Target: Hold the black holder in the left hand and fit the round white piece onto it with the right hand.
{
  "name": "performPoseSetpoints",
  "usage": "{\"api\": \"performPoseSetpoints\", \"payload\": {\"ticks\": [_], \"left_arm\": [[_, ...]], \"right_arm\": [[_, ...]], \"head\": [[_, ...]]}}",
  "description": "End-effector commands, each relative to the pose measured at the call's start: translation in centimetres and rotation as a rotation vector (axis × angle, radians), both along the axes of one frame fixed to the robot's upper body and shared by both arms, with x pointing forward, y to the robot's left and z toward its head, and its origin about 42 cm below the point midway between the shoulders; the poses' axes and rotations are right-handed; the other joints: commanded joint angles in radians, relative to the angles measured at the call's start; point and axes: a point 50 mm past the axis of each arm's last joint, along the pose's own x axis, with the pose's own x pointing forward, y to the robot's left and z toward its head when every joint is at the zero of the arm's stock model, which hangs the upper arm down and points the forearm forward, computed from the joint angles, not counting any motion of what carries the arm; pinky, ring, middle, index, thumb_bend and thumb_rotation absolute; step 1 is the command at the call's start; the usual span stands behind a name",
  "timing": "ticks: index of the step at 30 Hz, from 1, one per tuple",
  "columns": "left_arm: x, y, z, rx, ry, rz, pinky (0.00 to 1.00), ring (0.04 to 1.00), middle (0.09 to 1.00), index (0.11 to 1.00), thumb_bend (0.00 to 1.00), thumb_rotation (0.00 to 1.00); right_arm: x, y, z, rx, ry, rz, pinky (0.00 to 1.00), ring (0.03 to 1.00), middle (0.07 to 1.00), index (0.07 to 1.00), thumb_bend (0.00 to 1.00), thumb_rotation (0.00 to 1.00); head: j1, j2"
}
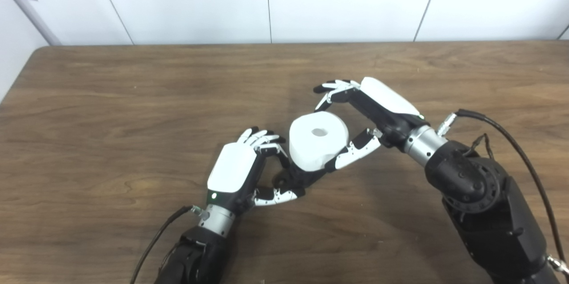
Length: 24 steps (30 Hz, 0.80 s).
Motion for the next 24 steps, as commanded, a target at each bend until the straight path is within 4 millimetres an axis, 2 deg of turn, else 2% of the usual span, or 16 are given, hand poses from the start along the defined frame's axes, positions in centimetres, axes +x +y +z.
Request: {"api": "performPoseSetpoints", "payload": {"ticks": [1, 24], "left_arm": [[-1.32, -0.91, -2.06, -0.001, 0.08, -0.012, 0.93, 0.858, 0.781, 0.484, 0.52, 0.06], [-1.43, -1.43, -2.37, -0.009, 0.094, -0.012, 0.93, 0.863, 0.784, 0.485, 0.52, 0.06]], "right_arm": [[0.12, 0.3, 1.29, 0.006, -0.062, 0.019, 1.0, 0.944, 0.879, 0.484, 0.53, 0.14], [0.33, 1.05, 1.1, 0.012, -0.072, 0.031, 1.0, 0.947, 0.88, 0.484, 0.53, 0.14]], "head": [[-0.002, 0.001], [0.021, -0.005]]}}
